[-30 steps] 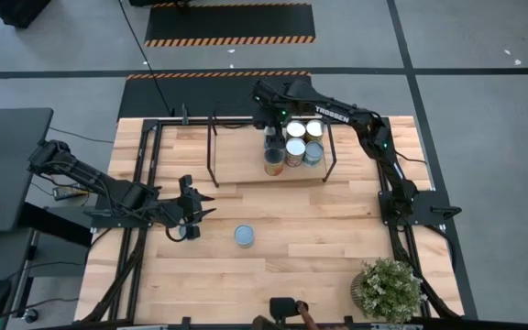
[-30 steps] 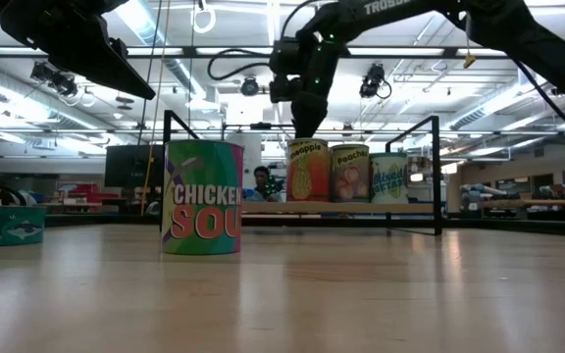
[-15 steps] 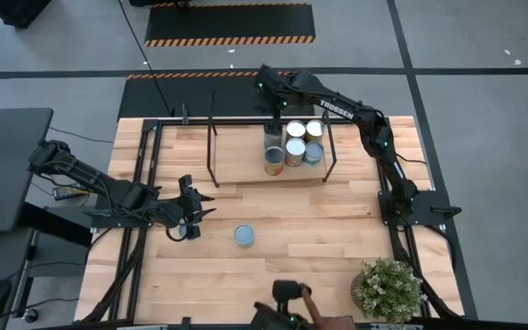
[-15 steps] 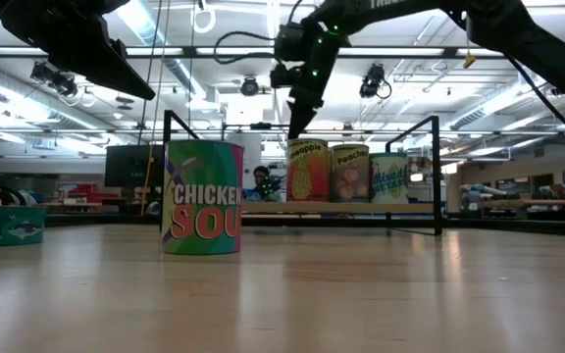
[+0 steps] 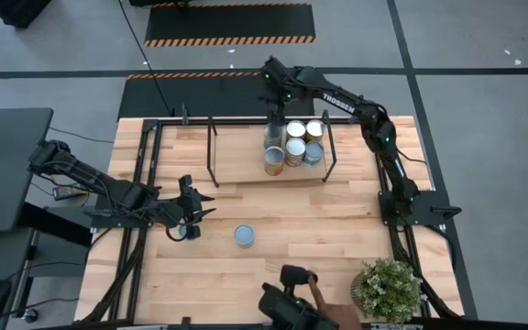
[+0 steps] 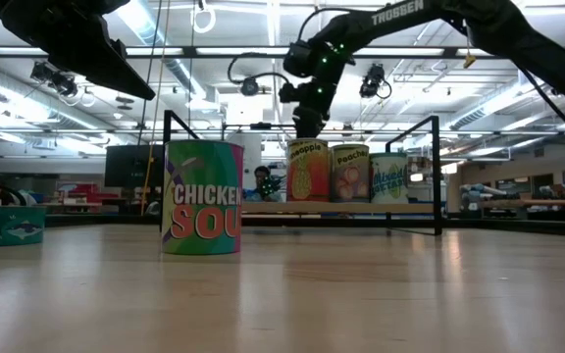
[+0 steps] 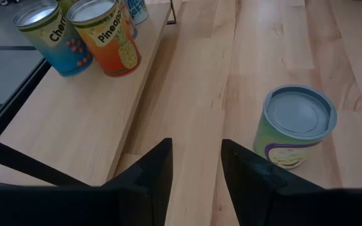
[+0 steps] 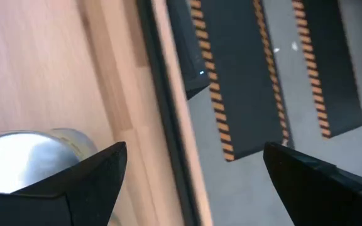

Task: Pick and place cans onto a shelf
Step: Put the canned cherries on the shelf

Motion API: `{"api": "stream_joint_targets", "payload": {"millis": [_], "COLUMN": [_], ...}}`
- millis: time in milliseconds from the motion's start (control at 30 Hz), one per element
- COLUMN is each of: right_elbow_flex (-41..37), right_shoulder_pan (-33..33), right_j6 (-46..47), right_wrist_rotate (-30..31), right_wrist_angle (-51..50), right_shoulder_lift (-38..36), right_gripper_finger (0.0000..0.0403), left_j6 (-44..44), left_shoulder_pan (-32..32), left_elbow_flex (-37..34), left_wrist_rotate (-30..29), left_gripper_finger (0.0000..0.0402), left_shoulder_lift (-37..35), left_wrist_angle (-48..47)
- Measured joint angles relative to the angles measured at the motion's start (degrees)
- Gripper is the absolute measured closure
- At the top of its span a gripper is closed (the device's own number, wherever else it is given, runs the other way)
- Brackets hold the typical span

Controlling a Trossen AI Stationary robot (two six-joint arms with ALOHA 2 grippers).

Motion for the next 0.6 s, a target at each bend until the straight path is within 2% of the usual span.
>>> {"api": "stream_joint_targets", "payload": {"millis": [200, 600], "right_elbow_flex": [-5.23, -5.41], "right_shoulder_pan": [0.29, 1.57], "right_j6": [-0.35, -0.91], "right_wrist_rotate": [0.88, -0.6], "right_wrist_angle": [3.6, 0.59], "right_shoulder_lift": [0.11, 0.11], "right_gripper_finger": [0.0022, 0.0022], "left_j6": [-0.02, -0.02], "left_shoulder_pan": [0.0, 0.0], "left_elbow_flex": [0.0, 0.0], "left_wrist_rotate": [0.0, 1.07], "left_gripper_finger": [0.0259, 0.0259], "left_shoulder_lift": [0.0, 0.0], "left_wrist_angle": [-0.01, -0.01]}}
